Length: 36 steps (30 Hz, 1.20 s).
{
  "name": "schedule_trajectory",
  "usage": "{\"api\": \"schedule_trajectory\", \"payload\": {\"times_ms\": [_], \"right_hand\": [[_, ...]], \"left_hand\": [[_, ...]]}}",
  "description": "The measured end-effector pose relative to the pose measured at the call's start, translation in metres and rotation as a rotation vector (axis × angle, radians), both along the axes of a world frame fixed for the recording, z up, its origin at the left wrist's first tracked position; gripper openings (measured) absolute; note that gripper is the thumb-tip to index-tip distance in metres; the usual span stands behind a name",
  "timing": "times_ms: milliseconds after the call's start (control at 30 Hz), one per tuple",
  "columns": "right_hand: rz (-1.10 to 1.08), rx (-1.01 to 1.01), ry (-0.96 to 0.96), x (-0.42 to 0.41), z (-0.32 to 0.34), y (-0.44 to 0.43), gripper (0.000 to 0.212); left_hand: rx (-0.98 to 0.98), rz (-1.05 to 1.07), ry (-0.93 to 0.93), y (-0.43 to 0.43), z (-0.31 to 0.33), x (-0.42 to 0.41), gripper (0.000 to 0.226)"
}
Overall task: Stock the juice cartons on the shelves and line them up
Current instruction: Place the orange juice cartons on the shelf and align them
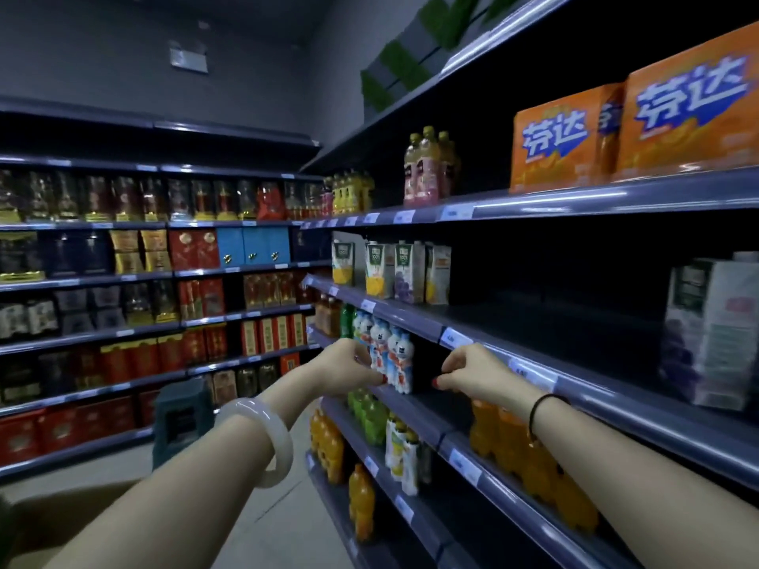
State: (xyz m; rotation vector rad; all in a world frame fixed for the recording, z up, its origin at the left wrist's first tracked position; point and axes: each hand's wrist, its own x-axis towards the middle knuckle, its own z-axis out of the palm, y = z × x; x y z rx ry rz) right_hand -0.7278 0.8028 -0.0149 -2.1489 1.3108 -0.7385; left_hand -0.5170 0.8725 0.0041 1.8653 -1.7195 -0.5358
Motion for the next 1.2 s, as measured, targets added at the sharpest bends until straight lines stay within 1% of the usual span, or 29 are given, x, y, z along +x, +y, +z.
{"api": "schedule_trajectory", "payload": {"times_ms": [100,267,333,400,467,600,633,700,767,933,1067,1200], "right_hand": [[-0.04,0.009,-0.009,0.032,-0.001,-0.038,0.027],[-0.1,-0.006,-0.006,0.079,-0.006,-0.114,0.026],[-0.123,-0.018,-0.008,0.098,-0.01,-0.147,0.031],[-0.151,-0.04,-0.02,0.115,-0.01,-0.182,0.029],[-0.182,-0.055,-0.02,0.129,-0.005,-0.219,0.026],[-0.241,-0.075,-0.036,0.153,0.01,-0.291,0.026],[-0.255,-0.074,-0.047,0.159,0.012,-0.307,0.029],[-0.283,-0.061,-0.055,0.171,0.014,-0.334,0.035],[-0.315,-0.065,-0.034,0.183,0.013,-0.358,0.037],[-0.407,-0.095,-0.022,0.205,0.016,-0.411,0.035],[-0.525,-0.094,-0.02,0.226,0.008,-0.448,0.035],[-0.675,-0.079,-0.091,0.248,-0.001,-0.474,0.032]], "left_hand": [[0.01,-0.018,0.019,-0.045,-0.004,0.033,0.021],[0.004,-0.034,0.034,-0.126,-0.026,0.08,0.043],[0.012,-0.044,0.04,-0.161,-0.034,0.097,0.042],[-0.001,-0.065,0.052,-0.198,-0.036,0.114,0.033],[-0.033,-0.081,0.066,-0.239,-0.029,0.132,0.026],[-0.117,-0.098,0.09,-0.318,-0.007,0.166,0.015],[-0.14,-0.102,0.103,-0.336,-0.003,0.174,0.016],[-0.151,-0.095,0.12,-0.37,0.0,0.19,0.032],[-0.14,-0.095,0.134,-0.401,-0.003,0.204,0.04],[-0.165,-0.134,0.248,-0.478,-0.011,0.235,0.044],[-0.154,-0.201,0.296,-0.542,-0.017,0.265,0.045],[-0.168,-0.267,0.309,-0.598,-0.017,0.299,0.047]]}}
